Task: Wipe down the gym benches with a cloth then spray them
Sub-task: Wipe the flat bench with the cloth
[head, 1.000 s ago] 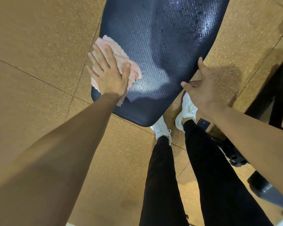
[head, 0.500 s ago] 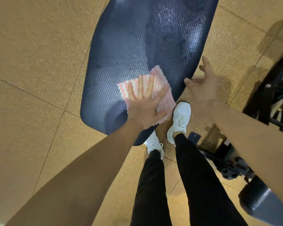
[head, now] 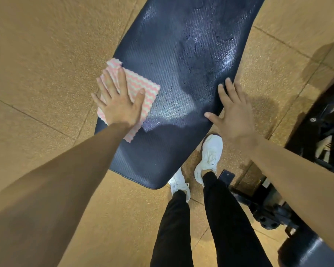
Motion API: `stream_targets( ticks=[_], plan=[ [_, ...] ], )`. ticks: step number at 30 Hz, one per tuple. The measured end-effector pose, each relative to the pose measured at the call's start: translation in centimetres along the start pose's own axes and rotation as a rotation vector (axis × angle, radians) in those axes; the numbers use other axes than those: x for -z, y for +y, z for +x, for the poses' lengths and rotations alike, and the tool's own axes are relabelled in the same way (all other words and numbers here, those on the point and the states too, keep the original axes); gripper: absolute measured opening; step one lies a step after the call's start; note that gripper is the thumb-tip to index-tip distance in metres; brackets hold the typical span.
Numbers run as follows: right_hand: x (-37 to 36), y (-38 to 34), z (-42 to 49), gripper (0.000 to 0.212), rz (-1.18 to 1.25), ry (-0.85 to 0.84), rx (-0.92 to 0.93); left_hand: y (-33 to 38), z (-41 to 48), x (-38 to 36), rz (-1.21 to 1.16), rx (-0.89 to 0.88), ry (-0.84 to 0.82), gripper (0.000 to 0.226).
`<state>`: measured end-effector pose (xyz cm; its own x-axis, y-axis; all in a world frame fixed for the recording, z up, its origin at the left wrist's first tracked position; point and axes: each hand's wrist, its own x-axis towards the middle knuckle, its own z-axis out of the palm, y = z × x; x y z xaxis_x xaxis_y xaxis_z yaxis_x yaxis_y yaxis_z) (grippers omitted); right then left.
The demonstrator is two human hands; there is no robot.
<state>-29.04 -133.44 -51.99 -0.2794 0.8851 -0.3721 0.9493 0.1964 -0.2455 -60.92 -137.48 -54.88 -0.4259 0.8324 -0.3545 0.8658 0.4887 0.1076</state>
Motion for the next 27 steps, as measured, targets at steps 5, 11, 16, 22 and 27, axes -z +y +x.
stream_targets(
  ticks=[5,11,16,22,27],
  plan=[
    [1.3,1.4,1.7,0.086,-0.025,-0.045,0.085,3.7,-0.9,-1.2,0.019,0.008,0.012,0.087],
    [2.7,2.5,4.6,0.089,-0.032,-0.060,0.129,9.6,-4.6,-2.7,0.149,-0.302,-0.079,0.085],
    [3.9,3.4,6.5,0.089,-0.069,-0.069,0.161,8.3,-5.0,-2.1,0.156,-0.479,-0.182,0.081],
    [5.6,4.6,8.8,0.090,-0.043,-0.086,0.172,4.9,0.4,0.6,0.007,-0.001,-0.135,0.080],
    [5.9,5.1,9.2,0.085,-0.041,-0.109,0.182,6.8,4.1,1.3,-0.135,0.302,-0.050,0.081]
  ],
)
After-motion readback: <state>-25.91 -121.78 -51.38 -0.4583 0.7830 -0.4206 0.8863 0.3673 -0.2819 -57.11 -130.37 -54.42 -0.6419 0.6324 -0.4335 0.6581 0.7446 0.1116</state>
